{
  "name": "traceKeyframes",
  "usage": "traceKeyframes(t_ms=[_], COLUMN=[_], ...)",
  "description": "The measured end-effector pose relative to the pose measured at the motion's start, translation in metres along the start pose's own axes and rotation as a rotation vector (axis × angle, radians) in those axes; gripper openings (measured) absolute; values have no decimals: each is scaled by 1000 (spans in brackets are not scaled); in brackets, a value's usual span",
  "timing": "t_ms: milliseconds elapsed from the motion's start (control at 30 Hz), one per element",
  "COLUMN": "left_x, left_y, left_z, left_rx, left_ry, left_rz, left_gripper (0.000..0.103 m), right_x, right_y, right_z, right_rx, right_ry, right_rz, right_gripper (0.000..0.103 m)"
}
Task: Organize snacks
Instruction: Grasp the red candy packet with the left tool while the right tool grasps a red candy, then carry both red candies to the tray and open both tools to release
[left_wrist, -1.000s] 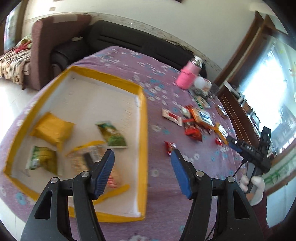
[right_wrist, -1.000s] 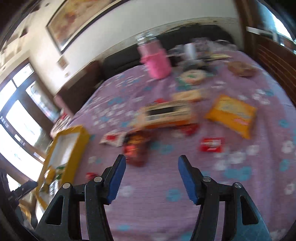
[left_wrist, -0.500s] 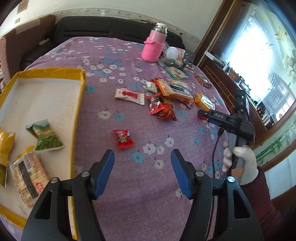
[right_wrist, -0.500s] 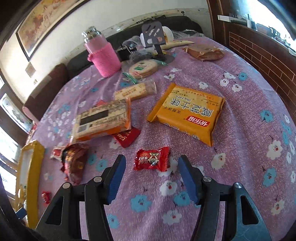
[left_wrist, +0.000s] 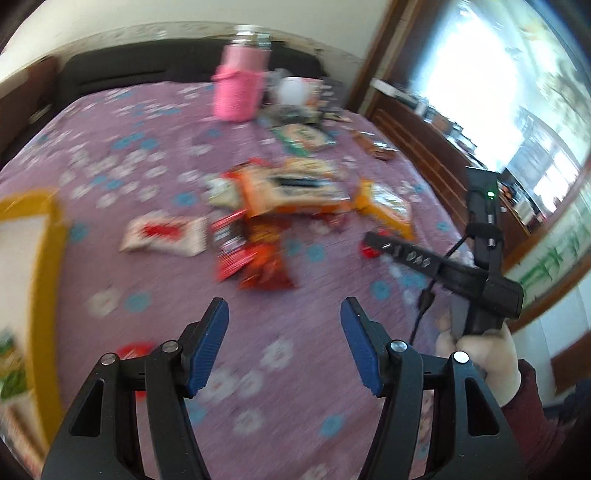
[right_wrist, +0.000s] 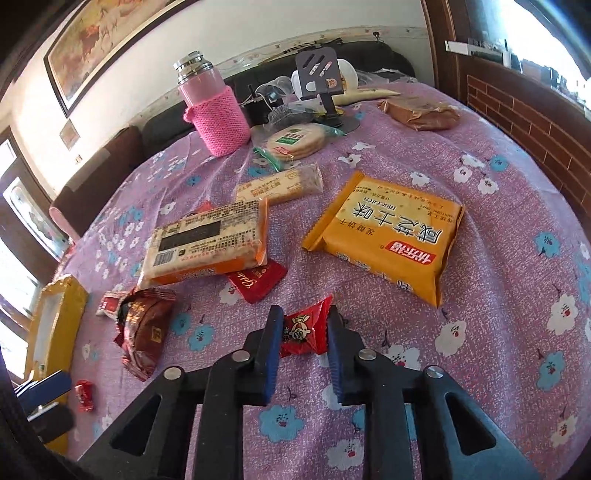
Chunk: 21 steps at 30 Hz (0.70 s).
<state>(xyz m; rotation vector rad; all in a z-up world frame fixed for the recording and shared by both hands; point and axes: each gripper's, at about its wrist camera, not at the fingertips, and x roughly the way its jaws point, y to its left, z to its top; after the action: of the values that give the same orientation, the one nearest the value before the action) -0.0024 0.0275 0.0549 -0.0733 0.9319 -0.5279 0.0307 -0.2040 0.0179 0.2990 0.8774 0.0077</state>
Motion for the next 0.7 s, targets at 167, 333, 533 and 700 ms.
traceKeyframes(t_ms=[167,333,533,700], left_x=[41,73,89,63], left_y=[-14,-10,-5,6], left_z=[28,37,31,29], left_rx=[56,130,169,87], left_ry=[20,54,72,22], left_rz=[35,176,204,154], left_gripper=[58,57,32,29], right_x=[-1,-2,-2,-3], right_y=[-7,-10,-11,-11], right_z=[-1,-1,0,-1], right_rx=[32,46,56,58], right_ry=[14,22,29,21], right_rz=[45,66,88,106], right_gripper=[23,22,22,22])
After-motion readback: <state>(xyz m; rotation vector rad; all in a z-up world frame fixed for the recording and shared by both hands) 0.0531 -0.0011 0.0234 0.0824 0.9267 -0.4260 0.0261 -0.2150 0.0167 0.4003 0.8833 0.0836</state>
